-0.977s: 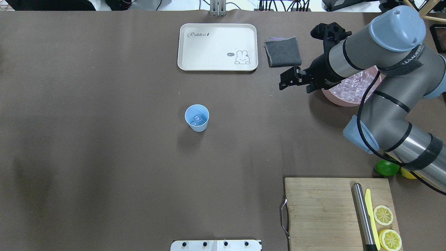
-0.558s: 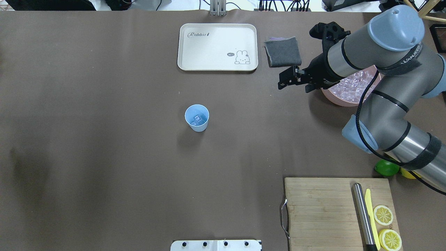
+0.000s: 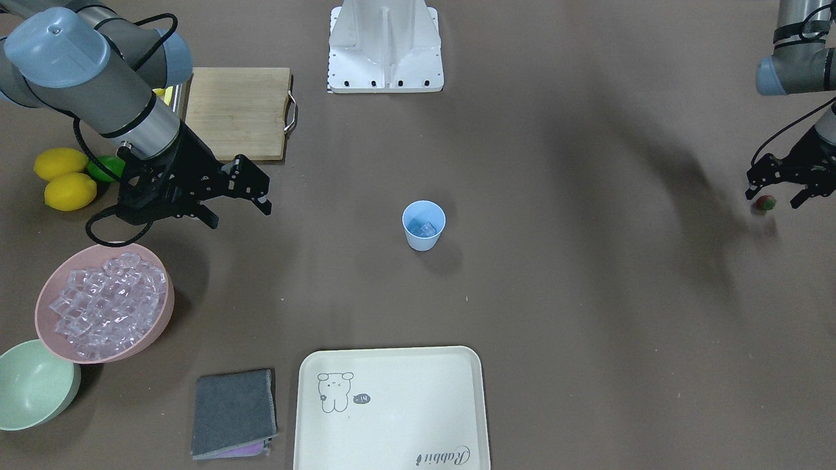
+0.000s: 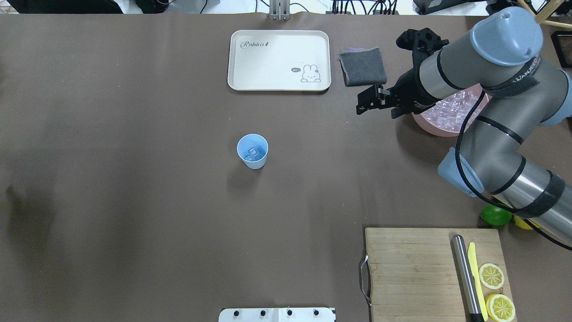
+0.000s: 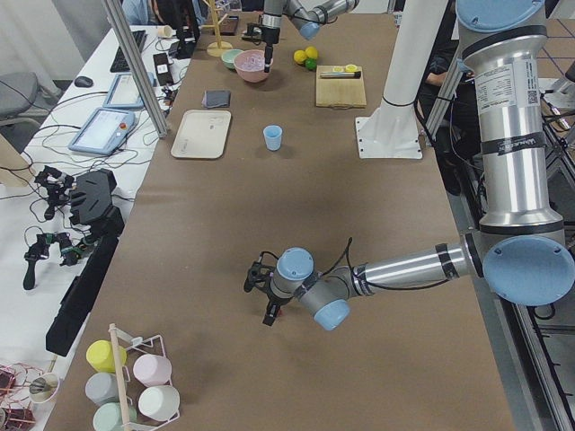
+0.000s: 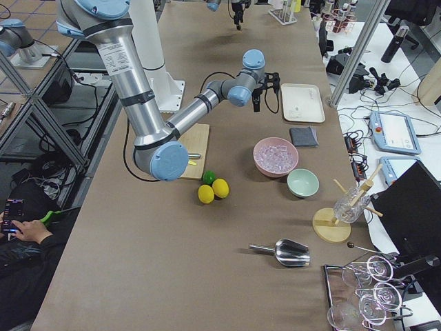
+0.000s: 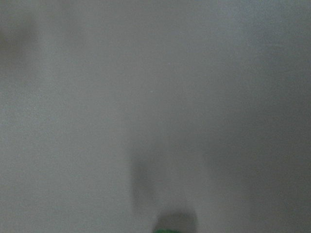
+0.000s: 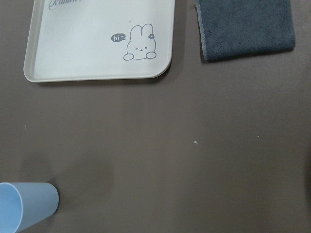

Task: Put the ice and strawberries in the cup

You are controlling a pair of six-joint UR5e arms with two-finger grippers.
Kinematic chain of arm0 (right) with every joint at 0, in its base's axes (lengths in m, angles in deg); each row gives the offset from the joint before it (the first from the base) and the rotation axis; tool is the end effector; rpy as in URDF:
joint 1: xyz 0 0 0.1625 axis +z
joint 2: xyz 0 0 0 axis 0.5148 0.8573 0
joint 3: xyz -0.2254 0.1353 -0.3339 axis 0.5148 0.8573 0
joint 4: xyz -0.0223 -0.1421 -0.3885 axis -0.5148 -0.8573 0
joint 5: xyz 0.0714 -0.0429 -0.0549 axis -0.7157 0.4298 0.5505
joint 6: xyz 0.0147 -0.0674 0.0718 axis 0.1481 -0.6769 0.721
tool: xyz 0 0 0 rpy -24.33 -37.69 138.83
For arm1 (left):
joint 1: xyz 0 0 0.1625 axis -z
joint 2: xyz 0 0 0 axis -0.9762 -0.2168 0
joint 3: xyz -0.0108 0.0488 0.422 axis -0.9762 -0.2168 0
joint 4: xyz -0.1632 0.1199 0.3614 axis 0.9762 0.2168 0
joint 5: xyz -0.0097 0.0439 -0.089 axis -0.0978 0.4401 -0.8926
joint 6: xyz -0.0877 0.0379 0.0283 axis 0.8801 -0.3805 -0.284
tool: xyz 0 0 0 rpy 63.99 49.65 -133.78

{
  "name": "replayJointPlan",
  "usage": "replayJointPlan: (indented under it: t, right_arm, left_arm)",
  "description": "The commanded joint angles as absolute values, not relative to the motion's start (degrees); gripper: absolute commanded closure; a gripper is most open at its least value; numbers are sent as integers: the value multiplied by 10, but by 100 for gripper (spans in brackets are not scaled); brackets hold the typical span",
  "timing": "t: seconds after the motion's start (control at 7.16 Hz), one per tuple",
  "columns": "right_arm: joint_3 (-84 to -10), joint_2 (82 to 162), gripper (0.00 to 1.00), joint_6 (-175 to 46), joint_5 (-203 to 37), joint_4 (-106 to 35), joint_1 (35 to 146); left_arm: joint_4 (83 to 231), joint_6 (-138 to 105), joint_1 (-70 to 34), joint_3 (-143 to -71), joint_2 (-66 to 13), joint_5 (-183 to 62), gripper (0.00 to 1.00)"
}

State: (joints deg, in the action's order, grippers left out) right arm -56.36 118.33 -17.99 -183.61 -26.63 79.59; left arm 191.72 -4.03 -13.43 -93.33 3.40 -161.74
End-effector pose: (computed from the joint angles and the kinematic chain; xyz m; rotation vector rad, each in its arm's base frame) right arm -0.3447 -0.5088 0.2813 0.1778 -1.1011 0.0333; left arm 0.1109 -0.4093 0.7373 0.3380 0.7826 0.1710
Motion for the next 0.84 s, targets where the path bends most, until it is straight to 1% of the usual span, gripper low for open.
replayJointPlan:
  t: [0.0, 0.14, 0.28, 0.42, 0.56, 0.7]
  right_arm:
    - [-564, 1183, 0, -180, -1836, -266, 796]
    - [-564, 1184, 0, -181, -1836, -266, 797]
    - [-564, 1184, 0, -181, -1836, -266, 796]
    - [-563, 1184, 0, -181, -1836, -266, 796]
    - [-561, 1184, 0, -181, -1836, -266, 796]
    - [-559, 1184, 0, -182, -1836, -266, 796]
  left_arm:
    - [1919, -41, -140, -930, 33, -1618, 3]
    - [1923, -42, -145, -931, 34, -1618, 5]
    - [1932, -42, -145, -925, 35, -1618, 16]
    - [1944, -49, -145, -918, 37, -1617, 34]
    - [1944, -65, -145, -912, 36, -1617, 38]
    - [1944, -67, -145, -909, 35, -1617, 38]
